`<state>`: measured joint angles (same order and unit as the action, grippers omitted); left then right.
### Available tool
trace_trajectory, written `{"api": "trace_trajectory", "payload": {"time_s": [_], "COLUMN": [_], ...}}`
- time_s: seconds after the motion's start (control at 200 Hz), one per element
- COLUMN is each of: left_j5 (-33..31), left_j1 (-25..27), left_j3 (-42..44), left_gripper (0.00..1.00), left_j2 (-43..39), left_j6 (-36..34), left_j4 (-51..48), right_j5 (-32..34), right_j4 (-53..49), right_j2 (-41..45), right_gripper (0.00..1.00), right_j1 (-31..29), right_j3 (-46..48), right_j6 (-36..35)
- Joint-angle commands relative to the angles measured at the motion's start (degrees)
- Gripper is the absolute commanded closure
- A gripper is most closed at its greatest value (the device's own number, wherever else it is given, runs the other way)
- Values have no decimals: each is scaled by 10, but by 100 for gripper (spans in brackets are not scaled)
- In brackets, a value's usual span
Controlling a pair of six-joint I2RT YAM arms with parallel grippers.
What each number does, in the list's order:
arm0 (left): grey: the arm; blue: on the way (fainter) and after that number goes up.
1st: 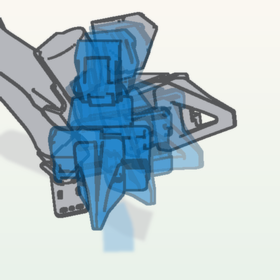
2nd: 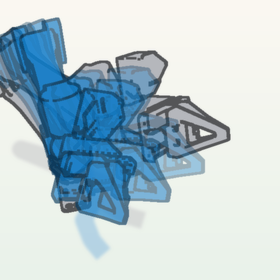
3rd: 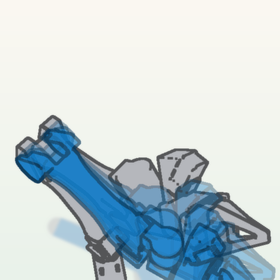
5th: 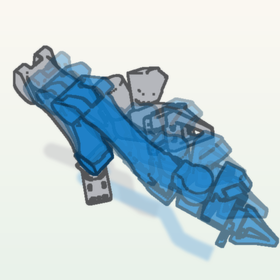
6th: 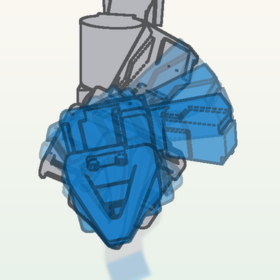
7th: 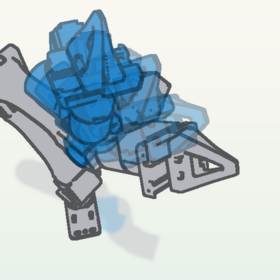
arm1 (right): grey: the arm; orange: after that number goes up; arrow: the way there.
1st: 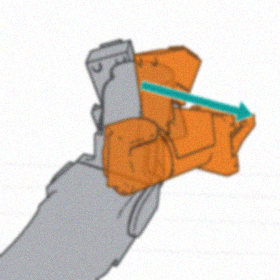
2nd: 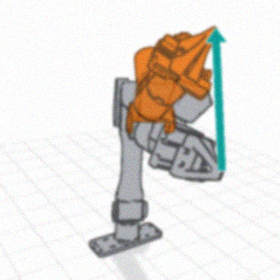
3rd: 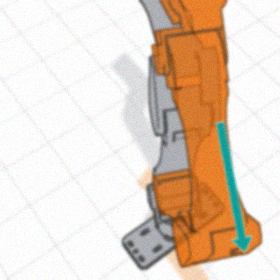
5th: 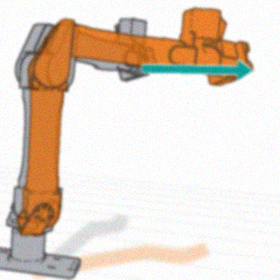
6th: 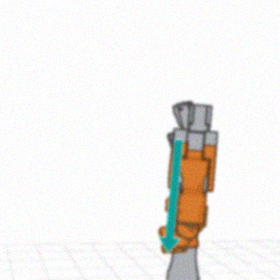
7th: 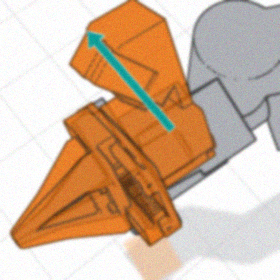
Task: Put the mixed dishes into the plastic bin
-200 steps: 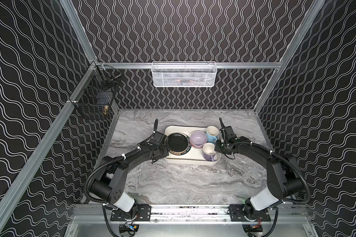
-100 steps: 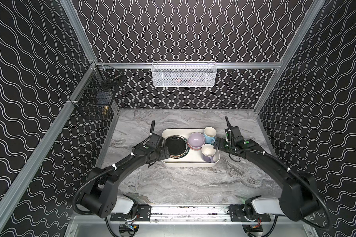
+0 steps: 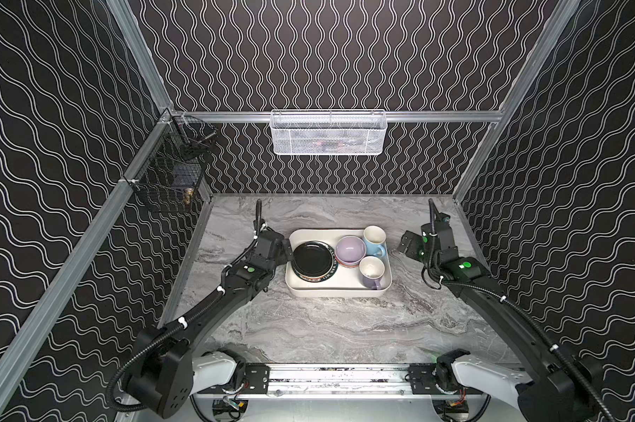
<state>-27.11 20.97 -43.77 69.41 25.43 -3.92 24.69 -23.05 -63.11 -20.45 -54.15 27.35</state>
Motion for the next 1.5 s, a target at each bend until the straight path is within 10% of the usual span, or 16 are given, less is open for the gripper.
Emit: {"api": "trace_trajectory", "payload": {"time_s": [0.0, 0.415, 0.816, 1.191, 1.491], "left_j5": [-73, -102, 30, 114, 133], "left_j1": [0, -17, -112, -163, -172], "left_j3": [50, 281, 242, 229, 314], "left_gripper": [2, 2, 3, 1, 1], "left_j2": [-7, 106, 224, 231, 260], "left_j6": [-107, -324, -254, -229, -233], "left_j4": [158, 645, 656, 633, 827], "right_j5": [73, 89, -71, -60, -60], "right_j4": [86, 491, 747, 652, 840], "right_j2": [21, 38, -129, -158, -219], "right_gripper": [1, 1, 1, 1, 1], "right_j1": [0, 18, 108, 133, 172], "right_j3": [36, 284, 325, 287, 369], "right_j6": [-88, -213, -307, -302, -279]}}
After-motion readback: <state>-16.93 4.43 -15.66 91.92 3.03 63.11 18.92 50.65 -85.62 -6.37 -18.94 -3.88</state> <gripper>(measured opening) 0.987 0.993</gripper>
